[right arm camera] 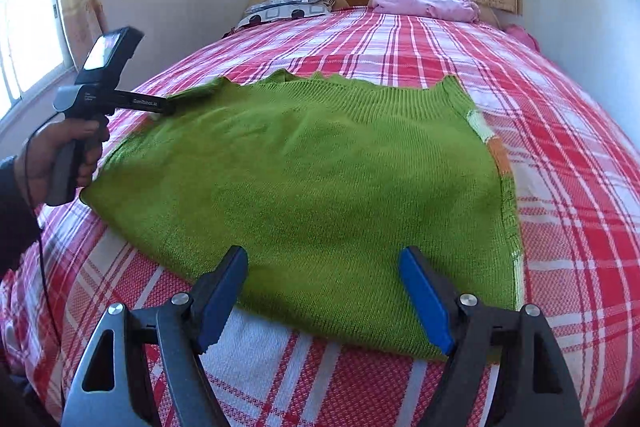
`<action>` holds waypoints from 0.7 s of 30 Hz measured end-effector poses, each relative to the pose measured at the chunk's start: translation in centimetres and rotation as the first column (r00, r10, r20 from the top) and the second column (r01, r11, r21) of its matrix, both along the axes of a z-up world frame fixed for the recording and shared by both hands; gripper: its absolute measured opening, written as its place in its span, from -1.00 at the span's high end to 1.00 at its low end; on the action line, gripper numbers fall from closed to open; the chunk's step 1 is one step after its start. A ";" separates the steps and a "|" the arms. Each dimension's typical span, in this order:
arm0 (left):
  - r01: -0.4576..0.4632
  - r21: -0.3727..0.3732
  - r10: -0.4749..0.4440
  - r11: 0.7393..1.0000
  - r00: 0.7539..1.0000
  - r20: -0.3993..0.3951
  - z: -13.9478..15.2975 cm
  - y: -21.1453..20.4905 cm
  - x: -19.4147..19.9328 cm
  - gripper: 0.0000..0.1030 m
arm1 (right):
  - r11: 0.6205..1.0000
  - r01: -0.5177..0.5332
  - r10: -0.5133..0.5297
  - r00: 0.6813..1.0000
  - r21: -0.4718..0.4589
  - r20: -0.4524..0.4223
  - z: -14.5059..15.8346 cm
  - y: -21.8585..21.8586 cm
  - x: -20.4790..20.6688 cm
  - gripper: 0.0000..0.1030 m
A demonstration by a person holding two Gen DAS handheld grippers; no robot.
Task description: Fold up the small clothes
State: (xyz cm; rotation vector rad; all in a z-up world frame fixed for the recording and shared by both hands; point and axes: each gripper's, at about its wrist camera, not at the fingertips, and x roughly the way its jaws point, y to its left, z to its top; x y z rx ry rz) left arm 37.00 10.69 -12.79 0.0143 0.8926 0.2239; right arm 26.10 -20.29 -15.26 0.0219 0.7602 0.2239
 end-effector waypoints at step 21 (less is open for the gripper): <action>0.002 0.032 -0.003 0.999 1.000 0.022 -2.1 0.0 -9.4 -0.58 | 0.996 0.070 -0.068 0.997 -0.046 0.025 1.8 -0.5 -0.5 -0.55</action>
